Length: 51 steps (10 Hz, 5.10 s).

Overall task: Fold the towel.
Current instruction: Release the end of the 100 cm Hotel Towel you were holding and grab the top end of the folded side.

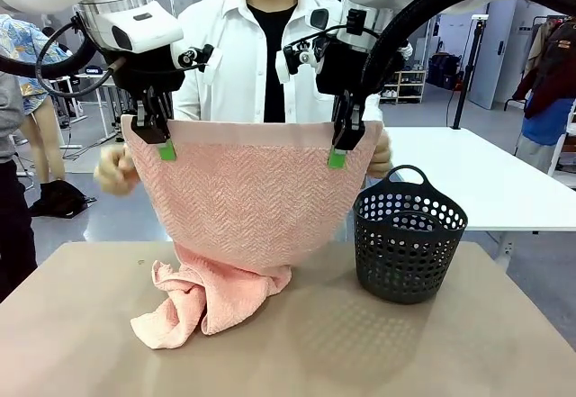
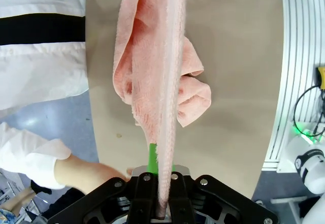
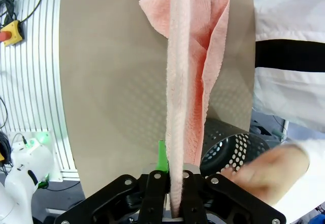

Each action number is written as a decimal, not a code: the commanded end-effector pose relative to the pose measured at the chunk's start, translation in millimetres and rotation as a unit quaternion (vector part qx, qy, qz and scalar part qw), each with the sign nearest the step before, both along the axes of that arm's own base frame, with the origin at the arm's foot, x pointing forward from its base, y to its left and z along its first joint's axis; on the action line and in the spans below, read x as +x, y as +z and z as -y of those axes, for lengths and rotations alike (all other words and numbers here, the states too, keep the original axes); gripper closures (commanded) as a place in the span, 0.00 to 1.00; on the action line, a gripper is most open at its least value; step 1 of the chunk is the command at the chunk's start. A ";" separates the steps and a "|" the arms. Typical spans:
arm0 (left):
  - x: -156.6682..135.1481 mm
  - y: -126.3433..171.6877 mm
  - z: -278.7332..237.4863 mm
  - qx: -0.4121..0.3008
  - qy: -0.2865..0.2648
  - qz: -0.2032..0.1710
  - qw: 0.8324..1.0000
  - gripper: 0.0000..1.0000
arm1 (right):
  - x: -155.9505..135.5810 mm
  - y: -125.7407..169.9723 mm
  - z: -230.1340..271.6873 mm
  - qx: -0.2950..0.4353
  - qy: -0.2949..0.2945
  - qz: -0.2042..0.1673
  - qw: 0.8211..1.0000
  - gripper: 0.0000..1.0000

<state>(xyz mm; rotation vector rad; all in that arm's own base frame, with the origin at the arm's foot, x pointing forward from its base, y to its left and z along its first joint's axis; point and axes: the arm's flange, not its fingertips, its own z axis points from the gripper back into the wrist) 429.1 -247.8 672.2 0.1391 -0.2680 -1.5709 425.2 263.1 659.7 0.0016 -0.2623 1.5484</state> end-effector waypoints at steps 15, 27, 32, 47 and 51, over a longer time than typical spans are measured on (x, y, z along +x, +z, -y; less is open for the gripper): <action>0.8 2.7 -0.7 0.001 -0.004 -0.001 1.000 1.00 | 0.5 1.7 0.3 0.000 0.000 0.002 1.000 1.00; 0.8 2.7 -0.7 0.001 -0.004 -0.001 1.000 1.00 | 0.5 1.7 0.3 0.000 0.000 0.002 1.000 1.00; 0.8 2.7 -0.7 0.001 -0.004 -0.001 1.000 1.00 | 0.5 1.7 0.3 0.000 0.000 0.002 1.000 1.00; 0.8 2.7 -0.7 0.001 -0.004 -0.001 1.000 1.00 | 0.5 1.7 0.3 0.000 0.000 0.002 1.000 1.00; 0.8 2.7 -0.7 0.001 -0.004 -0.001 1.000 1.00 | 0.5 1.7 0.3 0.000 0.000 0.002 1.000 1.00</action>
